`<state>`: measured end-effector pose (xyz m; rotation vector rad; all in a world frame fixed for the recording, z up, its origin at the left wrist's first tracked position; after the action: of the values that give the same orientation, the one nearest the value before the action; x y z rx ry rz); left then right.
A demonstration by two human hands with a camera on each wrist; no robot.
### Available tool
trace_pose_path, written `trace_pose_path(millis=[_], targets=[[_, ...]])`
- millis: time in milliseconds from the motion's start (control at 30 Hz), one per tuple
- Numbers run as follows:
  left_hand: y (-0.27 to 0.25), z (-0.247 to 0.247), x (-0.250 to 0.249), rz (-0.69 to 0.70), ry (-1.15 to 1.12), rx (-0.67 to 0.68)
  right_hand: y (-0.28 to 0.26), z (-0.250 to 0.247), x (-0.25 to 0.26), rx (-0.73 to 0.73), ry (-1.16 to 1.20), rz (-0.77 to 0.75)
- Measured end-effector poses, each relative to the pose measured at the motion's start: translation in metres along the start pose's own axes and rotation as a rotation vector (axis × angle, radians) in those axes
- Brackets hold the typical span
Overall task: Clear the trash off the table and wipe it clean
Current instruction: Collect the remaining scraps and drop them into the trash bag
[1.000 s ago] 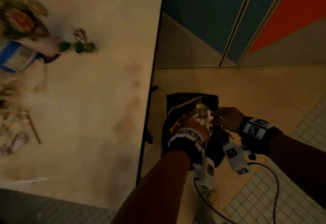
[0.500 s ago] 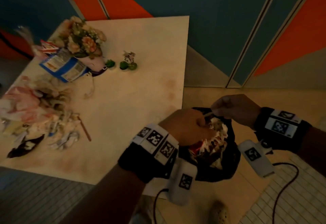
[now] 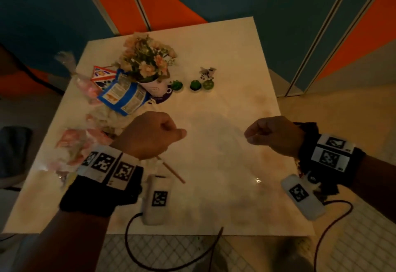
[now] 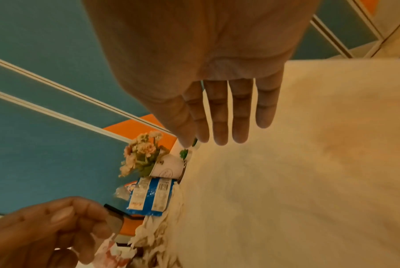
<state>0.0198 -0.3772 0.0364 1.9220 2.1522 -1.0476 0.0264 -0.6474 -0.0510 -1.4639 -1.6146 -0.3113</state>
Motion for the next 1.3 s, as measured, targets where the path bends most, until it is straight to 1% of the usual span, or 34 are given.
trace_pose_path(millis=[67,167,333,433,467,533,600,667,733,767,833,900,967,1067,1133,1233,1300], targets=[[0.0,-0.012,0.025,-0.033,-0.002,-0.016,0.002,0.017,0.012,0.04,0.013,-0.008],[0.002,-0.017,0.051,-0.068,0.05,-0.019,0.009,0.038,0.033,0.102,-0.07,-0.024],[0.011,-0.029,0.078,-0.138,0.115,-0.071,0.024,0.076,0.065,0.226,-0.178,-0.003],[0.016,-0.042,0.089,-0.126,0.097,-0.125,0.032,0.105,0.082,0.286,-0.209,-0.004],[0.015,-0.045,0.091,-0.112,0.092,-0.133,0.034,0.117,0.089,0.323,-0.256,-0.03],[0.011,-0.046,0.097,-0.076,0.079,-0.127,0.038,0.143,0.103,0.399,-0.392,-0.133],[0.008,-0.044,0.106,-0.039,0.051,-0.111,0.042,0.17,0.113,0.441,-0.524,-0.221],[0.007,-0.046,0.115,-0.011,0.031,-0.128,0.048,0.196,0.117,0.44,-0.625,-0.285],[0.007,-0.053,0.123,0.006,0.012,-0.168,0.055,0.216,0.117,0.444,-0.672,-0.306],[0.008,-0.054,0.126,0.011,0.011,-0.163,0.058,0.224,0.117,0.441,-0.695,-0.312],[0.008,-0.048,0.134,0.006,0.07,-0.075,0.064,0.232,0.121,0.41,-0.744,-0.329],[0.007,-0.033,0.144,0.007,0.216,0.025,0.07,0.234,0.125,0.385,-0.775,-0.32],[0.002,-0.019,0.154,0.003,0.331,0.066,0.075,0.232,0.129,0.391,-0.791,-0.296],[-0.003,-0.005,0.17,-0.058,0.393,0.018,0.081,0.226,0.133,0.398,-0.782,-0.273],[-0.005,0.003,0.177,-0.086,0.39,-0.017,0.081,0.223,0.135,0.414,-0.75,-0.266],[-0.001,0.014,0.183,-0.118,0.328,-0.002,0.08,0.22,0.135,0.446,-0.704,-0.274],[0.003,0.022,0.186,-0.114,0.336,0.015,0.079,0.216,0.131,0.455,-0.629,-0.233]])
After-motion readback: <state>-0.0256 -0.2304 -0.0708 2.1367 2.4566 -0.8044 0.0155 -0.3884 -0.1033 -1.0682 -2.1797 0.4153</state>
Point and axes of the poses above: each hand's wrist, its own y-axis towards the middle knuckle, its own z-axis out of the palm, x = y × z, the point moved 3 cm from there along y, towards the middle knuckle, and after that the axes turned 5 degrees about -y, right-handed, at the moved point
